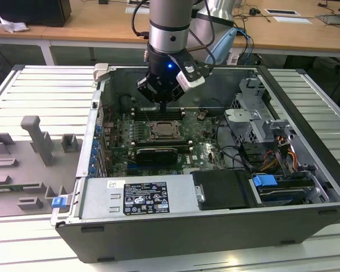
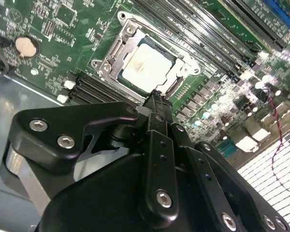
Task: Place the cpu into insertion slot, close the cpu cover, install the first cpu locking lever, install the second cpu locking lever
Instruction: 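Install the first cpu locking lever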
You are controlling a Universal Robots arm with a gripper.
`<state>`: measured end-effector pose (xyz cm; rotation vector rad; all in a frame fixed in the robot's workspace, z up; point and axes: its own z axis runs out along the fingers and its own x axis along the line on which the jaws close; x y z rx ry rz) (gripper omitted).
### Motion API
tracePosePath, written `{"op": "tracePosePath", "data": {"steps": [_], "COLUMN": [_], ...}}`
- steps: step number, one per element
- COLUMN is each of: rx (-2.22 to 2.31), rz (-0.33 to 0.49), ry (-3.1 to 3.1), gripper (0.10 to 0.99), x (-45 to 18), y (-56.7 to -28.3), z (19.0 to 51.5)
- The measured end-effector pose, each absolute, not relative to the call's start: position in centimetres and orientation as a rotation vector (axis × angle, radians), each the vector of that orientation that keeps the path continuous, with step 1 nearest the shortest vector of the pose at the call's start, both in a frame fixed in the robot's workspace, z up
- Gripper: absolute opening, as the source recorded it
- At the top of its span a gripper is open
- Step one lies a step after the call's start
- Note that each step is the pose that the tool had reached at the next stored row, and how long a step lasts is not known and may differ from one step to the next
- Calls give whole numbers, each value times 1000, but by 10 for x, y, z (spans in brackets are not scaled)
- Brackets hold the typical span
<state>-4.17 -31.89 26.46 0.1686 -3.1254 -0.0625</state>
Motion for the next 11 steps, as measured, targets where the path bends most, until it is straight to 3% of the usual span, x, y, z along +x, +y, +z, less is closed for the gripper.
{"op": "tracePosePath", "data": {"steps": [11], "rx": [252], "rz": [-67], "ry": [-3149], "gripper": [106], "x": [-62], "y": [-319], "z": [264]}}
